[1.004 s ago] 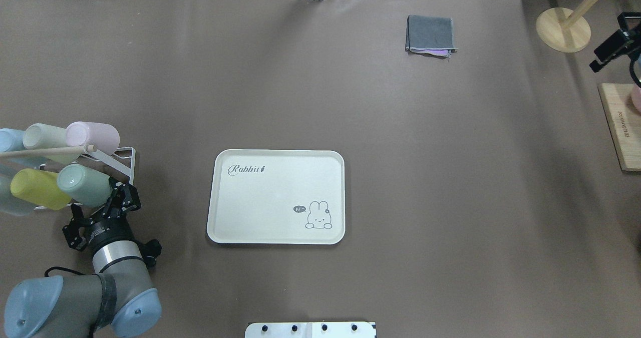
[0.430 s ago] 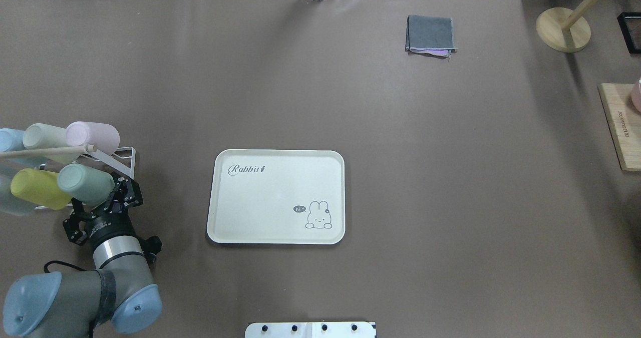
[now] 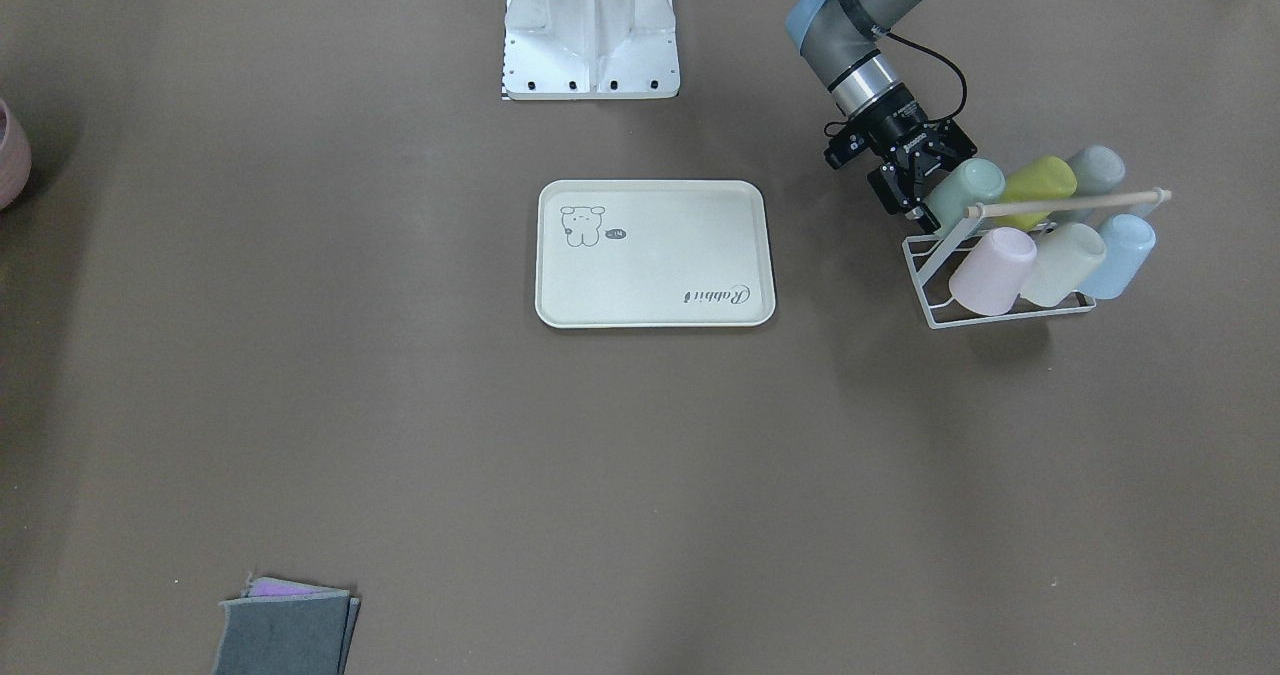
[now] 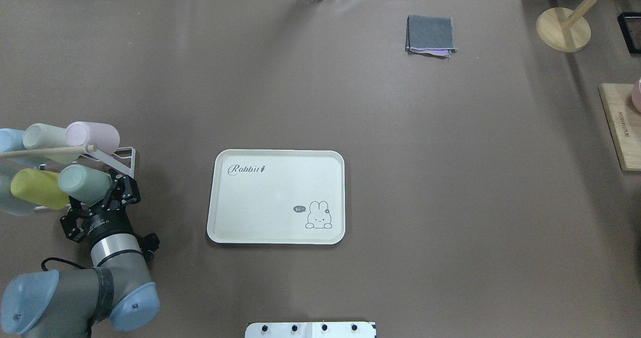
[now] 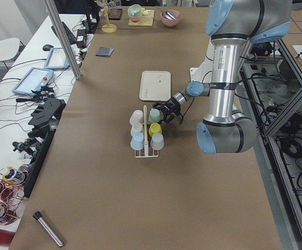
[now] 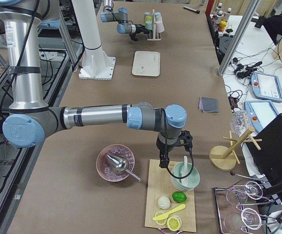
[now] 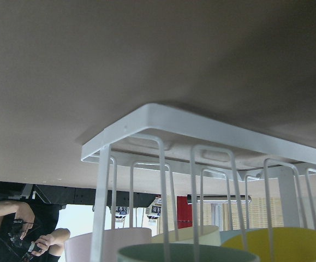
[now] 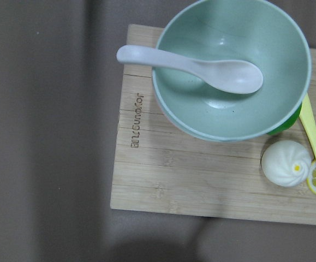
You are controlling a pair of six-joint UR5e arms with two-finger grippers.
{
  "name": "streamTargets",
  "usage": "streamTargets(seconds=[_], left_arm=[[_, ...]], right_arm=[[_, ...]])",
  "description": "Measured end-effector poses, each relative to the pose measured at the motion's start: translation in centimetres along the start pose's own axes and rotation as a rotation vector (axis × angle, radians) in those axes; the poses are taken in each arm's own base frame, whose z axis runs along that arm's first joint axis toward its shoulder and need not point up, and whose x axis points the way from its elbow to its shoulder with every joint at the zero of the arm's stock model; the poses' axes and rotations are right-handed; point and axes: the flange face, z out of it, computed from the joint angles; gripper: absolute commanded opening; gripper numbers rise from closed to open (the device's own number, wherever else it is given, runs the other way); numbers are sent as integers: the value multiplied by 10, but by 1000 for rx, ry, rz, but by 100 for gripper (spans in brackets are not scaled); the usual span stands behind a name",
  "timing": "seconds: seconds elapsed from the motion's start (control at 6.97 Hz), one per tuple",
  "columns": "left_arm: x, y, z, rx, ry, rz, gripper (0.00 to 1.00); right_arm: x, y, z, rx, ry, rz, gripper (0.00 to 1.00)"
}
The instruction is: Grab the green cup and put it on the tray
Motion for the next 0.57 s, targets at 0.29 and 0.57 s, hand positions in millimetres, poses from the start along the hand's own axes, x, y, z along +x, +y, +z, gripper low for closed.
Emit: streamTargets(seconds=[0.29,0.57], left_arm=[[3,-6,6,-13,3,10,88],[3,-8,6,-14,4,19,70]], right_arm=[[7,8,4,-27,-62,85,99],[10,8,0,-24,-78,106,100]])
